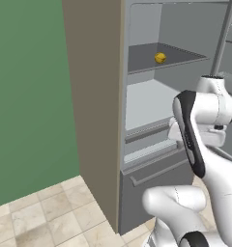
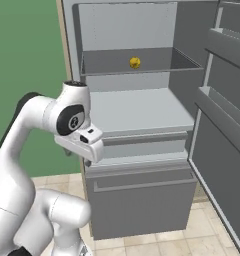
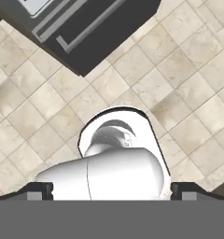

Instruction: Retrieve a lemon from the fridge and place it on the cutting board with the fish.

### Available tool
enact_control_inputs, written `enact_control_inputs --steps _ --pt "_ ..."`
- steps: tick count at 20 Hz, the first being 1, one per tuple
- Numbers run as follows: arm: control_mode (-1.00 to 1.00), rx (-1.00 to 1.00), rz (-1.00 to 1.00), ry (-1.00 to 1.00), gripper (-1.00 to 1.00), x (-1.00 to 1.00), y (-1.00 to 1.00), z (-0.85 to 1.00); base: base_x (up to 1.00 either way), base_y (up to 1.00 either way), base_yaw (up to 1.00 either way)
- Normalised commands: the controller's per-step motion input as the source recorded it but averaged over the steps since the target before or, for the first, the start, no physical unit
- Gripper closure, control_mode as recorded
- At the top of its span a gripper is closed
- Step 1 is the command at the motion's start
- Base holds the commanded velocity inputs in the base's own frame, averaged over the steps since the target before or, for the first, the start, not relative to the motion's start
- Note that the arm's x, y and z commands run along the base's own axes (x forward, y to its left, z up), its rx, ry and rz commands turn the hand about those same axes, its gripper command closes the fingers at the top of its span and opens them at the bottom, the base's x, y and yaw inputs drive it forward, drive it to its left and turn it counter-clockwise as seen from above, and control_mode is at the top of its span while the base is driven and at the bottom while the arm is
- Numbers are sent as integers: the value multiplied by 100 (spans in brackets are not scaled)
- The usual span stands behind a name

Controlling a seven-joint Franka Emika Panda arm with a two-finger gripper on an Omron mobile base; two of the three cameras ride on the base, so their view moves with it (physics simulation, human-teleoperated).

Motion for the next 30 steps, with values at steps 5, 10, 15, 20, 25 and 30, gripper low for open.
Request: enact_control_inputs --steps 5,10,15,20,25,30 --pt "-100 13 10 -27 -100 -1 0 0 0 0 0" --pt "-100 -1 3 -9 -100 -4 2 -1 0 0 0" --pt "-100 -20 0 0 -100 0 20 0 0 0 0" --pt "-100 -15 0 -4 -100 -2 23 0 0 0 0" --pt "-100 -4 0 -8 -100 -13 8 0 0 0 0" --pt "-100 0 0 0 -100 0 0 0 0 0 0"
